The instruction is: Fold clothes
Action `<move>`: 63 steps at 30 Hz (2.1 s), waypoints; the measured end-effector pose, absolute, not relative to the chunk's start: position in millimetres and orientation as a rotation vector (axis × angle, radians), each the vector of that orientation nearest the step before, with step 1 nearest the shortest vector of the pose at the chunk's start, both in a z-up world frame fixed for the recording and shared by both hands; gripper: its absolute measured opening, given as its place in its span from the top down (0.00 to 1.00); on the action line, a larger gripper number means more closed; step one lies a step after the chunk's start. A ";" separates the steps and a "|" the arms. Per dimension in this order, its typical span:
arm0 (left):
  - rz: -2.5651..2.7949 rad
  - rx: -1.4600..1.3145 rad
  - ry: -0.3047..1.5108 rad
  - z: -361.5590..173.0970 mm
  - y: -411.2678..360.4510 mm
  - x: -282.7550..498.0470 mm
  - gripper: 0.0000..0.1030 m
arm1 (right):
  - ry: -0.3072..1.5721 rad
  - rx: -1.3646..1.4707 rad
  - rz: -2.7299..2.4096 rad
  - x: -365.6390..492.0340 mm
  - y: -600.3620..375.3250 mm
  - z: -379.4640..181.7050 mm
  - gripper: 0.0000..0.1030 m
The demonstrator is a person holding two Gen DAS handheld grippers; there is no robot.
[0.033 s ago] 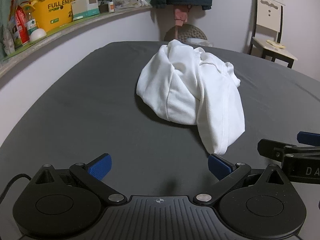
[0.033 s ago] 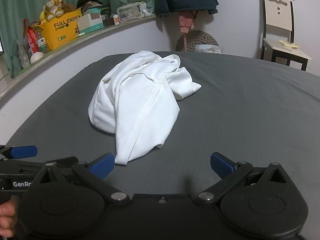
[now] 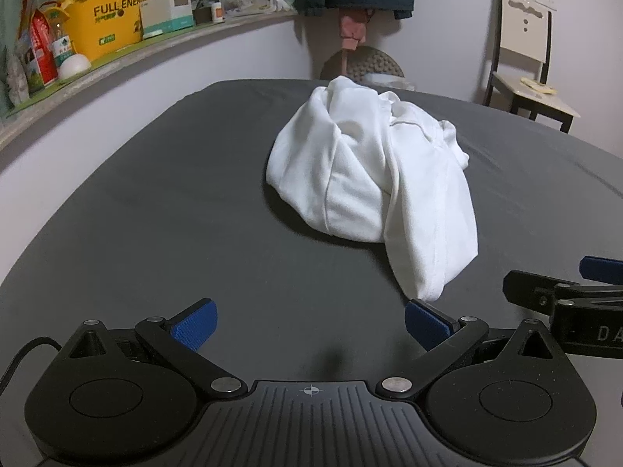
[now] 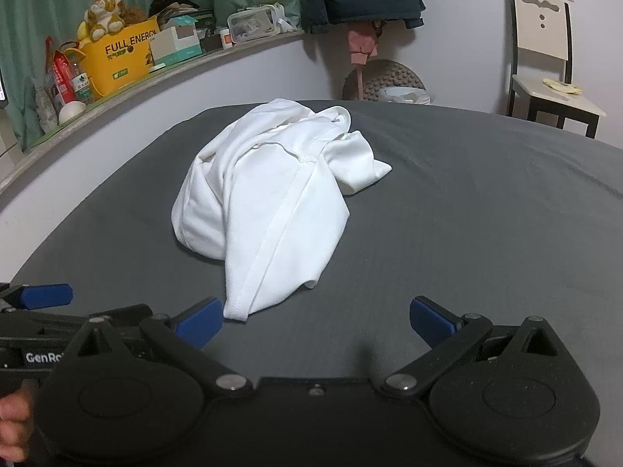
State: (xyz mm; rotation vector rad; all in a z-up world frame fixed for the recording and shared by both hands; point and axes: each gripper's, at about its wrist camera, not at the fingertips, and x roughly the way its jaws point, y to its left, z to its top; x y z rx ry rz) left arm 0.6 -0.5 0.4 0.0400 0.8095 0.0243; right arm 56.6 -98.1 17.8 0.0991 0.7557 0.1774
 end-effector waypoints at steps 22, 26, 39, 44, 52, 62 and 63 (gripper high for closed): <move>0.029 -0.009 0.821 1.3 2.0 7.6 0.00 | 0.755 0.066 0.174 56.2 -88.7 12.2 0.00; 0.030 -0.009 0.825 0.2 1.5 8.2 0.00 | 0.759 0.067 0.174 56.0 -88.4 12.6 0.00; 0.031 -0.002 0.829 -2.1 0.5 7.9 0.00 | 0.765 0.069 0.174 56.8 -86.8 13.4 0.00; 0.030 -0.003 0.827 -1.5 0.9 7.4 0.00 | 0.765 0.065 0.173 56.8 -86.8 13.9 0.00; 0.031 -0.002 0.830 -1.9 0.9 8.0 0.00 | 0.768 0.069 0.175 57.1 -86.5 13.2 0.00; 0.042 -0.008 0.834 -3.0 3.2 9.5 0.00 | 0.772 0.078 0.178 58.7 -84.7 11.9 0.00; 0.044 -0.009 0.835 -3.1 3.5 9.7 0.00 | 0.772 0.080 0.179 59.0 -84.4 11.6 0.00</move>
